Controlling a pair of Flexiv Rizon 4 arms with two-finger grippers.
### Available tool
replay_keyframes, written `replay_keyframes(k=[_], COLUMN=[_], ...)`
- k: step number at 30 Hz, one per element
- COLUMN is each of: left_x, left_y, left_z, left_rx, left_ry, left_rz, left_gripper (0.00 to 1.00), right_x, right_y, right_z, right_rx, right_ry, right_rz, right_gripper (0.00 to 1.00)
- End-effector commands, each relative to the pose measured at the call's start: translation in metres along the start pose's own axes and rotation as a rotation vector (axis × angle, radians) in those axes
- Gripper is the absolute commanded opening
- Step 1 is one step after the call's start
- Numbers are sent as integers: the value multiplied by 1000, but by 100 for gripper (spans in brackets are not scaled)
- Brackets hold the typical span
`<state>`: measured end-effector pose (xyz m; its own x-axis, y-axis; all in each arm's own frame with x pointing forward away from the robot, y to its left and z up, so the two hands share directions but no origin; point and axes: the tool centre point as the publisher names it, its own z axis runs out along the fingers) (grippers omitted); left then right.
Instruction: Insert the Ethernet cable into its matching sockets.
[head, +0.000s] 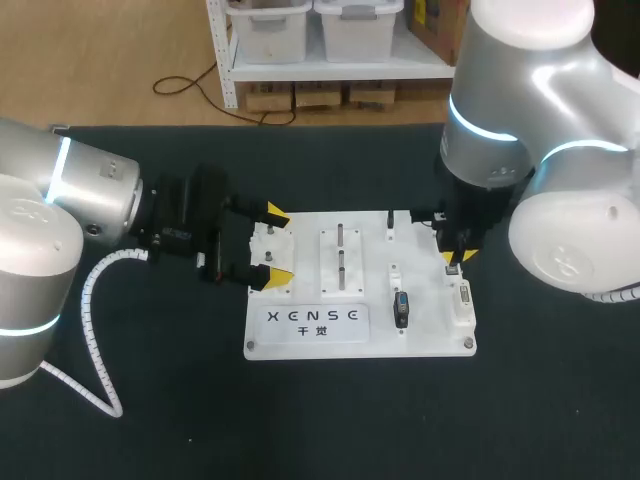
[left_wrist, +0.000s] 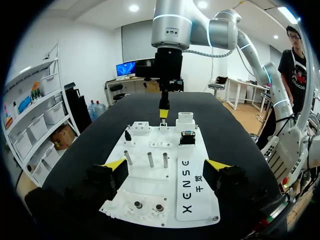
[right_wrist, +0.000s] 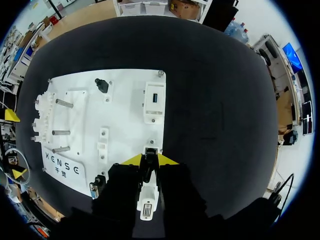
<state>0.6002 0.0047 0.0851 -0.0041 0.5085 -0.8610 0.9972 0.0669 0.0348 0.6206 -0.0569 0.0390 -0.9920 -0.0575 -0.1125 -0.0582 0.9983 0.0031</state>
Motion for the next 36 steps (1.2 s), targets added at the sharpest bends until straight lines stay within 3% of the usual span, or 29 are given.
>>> replay_keyframes(k=[1, 36], left_x=[2, 2], left_y=[0, 0], left_z=[0, 0], left_rx=[-1, -1], left_ry=[-5, -5], left_rz=[2, 2], left_gripper=[100, 100], right_x=[-1, -4], right_y=[0, -3], right_z=[2, 10], right_rx=[1, 4], right_ry=[0, -1], right_rz=[0, -12], right_gripper=[0, 0])
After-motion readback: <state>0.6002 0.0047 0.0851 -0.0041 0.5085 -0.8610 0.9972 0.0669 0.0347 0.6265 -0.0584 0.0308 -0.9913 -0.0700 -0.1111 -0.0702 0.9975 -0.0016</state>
